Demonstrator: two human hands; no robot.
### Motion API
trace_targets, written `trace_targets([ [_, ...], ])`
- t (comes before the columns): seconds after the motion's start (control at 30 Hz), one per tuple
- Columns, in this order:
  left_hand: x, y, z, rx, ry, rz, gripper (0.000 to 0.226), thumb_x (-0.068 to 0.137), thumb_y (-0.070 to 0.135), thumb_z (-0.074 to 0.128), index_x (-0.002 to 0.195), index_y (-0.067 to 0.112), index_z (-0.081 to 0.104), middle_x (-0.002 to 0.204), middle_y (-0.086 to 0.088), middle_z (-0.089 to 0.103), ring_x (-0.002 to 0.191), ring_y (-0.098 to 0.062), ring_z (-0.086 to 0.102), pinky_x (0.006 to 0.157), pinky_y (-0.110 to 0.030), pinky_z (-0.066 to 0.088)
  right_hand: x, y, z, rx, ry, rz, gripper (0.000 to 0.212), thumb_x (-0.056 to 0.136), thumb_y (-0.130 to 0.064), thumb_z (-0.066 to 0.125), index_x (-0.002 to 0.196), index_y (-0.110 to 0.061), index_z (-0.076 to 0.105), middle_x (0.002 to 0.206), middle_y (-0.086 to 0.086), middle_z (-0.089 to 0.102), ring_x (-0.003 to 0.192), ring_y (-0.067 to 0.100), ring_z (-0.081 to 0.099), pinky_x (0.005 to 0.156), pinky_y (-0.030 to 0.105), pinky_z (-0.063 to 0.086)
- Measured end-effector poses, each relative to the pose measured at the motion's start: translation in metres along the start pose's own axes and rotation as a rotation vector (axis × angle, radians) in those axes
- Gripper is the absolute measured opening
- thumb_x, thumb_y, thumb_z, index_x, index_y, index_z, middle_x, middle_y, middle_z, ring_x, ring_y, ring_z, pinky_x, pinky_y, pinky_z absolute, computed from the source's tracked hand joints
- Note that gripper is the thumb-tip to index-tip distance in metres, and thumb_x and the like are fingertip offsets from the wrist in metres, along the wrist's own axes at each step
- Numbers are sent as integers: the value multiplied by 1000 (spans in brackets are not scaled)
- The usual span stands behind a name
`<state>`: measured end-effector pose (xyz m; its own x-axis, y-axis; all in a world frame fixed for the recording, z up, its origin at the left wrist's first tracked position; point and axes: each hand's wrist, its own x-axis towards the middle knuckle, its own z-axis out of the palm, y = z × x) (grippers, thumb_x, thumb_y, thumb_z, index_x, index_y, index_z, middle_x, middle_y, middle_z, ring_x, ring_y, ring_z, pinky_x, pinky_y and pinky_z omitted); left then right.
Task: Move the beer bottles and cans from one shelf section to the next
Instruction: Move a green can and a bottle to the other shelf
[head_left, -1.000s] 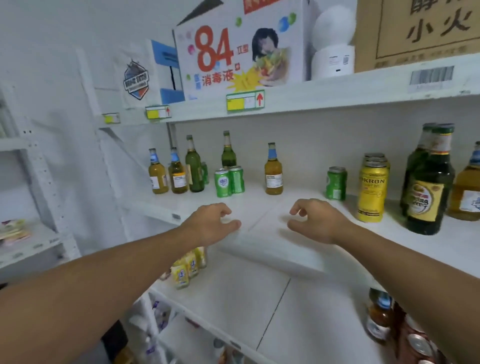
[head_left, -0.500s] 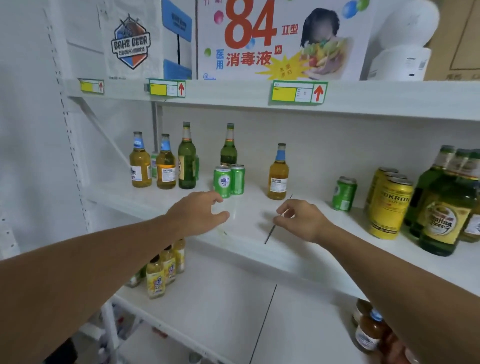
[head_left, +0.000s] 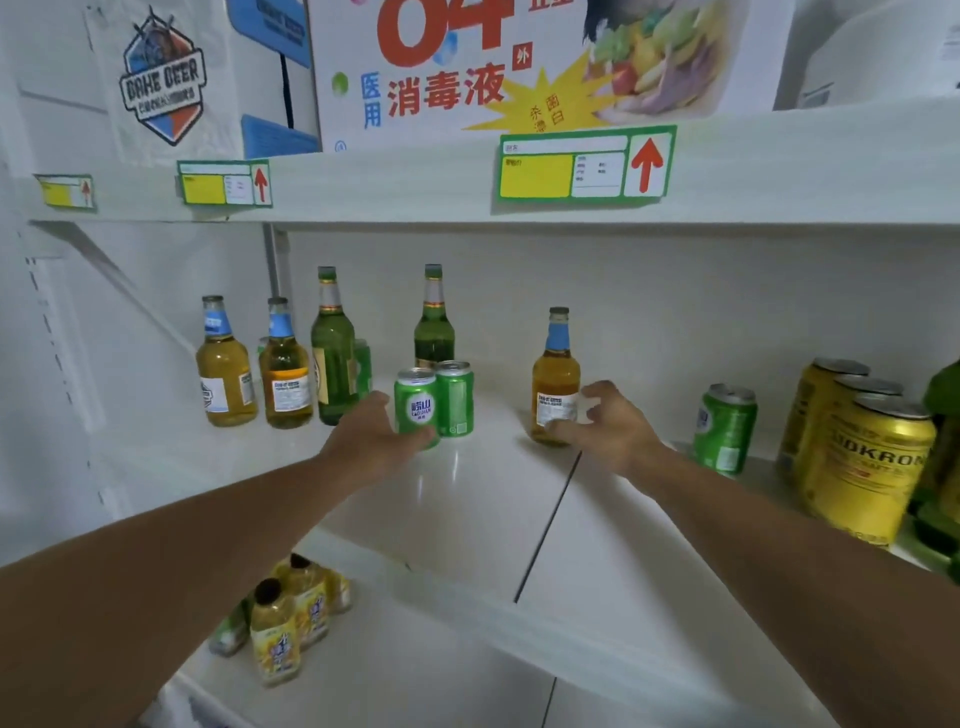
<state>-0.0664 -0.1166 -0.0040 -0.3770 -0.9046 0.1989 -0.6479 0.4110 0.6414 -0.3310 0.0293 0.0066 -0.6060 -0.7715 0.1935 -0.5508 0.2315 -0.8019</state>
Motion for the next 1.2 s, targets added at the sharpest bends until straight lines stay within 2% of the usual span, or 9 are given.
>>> trace_targets([
  [0.1, 34, -9, 15, -179, 57, -93, 117, 81, 58, 88, 169, 13, 25, 170, -12, 40, 153, -33, 44, 120, -49, 43, 34, 6, 12, 8, 53, 25, 114, 76, -49, 94, 164, -25, 28, 153, 10, 47, 139, 31, 53, 111, 41, 47],
  [0.23, 66, -27, 32, -321, 45, -89, 133, 56, 82, 91, 164, 27, 35, 159, -1, 56, 141, -25, 58, 116, -53, 50, 70, 13, 28, 141, 81, 2, 125, 75, -51, 95, 169, -25, 17, 158, 9, 49, 142, 31, 54, 105, 35, 45],
  [0.3, 69, -30, 38, -340, 67, -67, 125, 57, 78, 92, 160, 27, 43, 148, 5, 64, 131, -19, 64, 110, -46, 54, 83, 12, 36, 204, 85, -4, 121, 74, -50, 96, 167, -25, 22, 147, 6, 59, 133, 29, 60, 103, 34, 48],
  [0.4, 64, -23, 45, -329, 118, -38, 89, 76, 57, 92, 150, 22, 56, 138, 6, 68, 120, -15, 66, 91, -29, 52, 95, 19, 49, 209, 98, -41, 100, 78, -43, 95, 155, -24, 35, 121, -2, 63, 115, 26, 66, 96, 37, 54],
  [0.5, 64, -24, 51, -315, 155, -27, 72, 83, 49, 89, 143, 20, 63, 136, 4, 70, 114, -13, 66, 88, -28, 51, 97, 26, 55, 151, 133, -85, 84, 81, -40, 93, 146, -22, 42, 111, -5, 61, 102, 23, 64, 86, 34, 51],
  [0.73, 61, -31, 32, -295, 98, 28, 56, 82, 50, 89, 131, 27, 72, 123, 5, 78, 107, -11, 72, 88, -28, 56, 78, 21, 48, 180, 126, -116, 71, 77, -36, 96, 131, -25, 51, 106, -10, 68, 93, 10, 69, 79, 32, 54],
  [0.87, 54, -36, 9, -305, 98, 88, 41, 82, 47, 91, 116, 30, 76, 105, 8, 79, 90, -2, 72, 73, -21, 55, 54, 9, 54, 188, 148, -130, 68, 76, -31, 97, 128, -28, 54, 110, -6, 74, 100, 16, 73, 90, 40, 61],
  [1.0, 56, -48, -16, -373, 31, 126, 32, 80, 43, 94, 100, 29, 73, 104, 4, 81, 92, -12, 77, 87, -38, 65, 18, -13, 68, 182, 231, -120, 68, 74, -34, 98, 127, -29, 56, 111, -8, 73, 104, 16, 72, 94, 41, 59],
  [1.2, 56, -75, -32, -427, -73, 249, 40, 76, 47, 95, 103, 27, 72, 103, 9, 79, 94, -10, 76, 85, -35, 64, -25, -45, 85, 161, 295, -83, 73, 69, -41, 100, 128, -31, 58, 115, -9, 73, 104, 11, 73, 95, 43, 63],
])
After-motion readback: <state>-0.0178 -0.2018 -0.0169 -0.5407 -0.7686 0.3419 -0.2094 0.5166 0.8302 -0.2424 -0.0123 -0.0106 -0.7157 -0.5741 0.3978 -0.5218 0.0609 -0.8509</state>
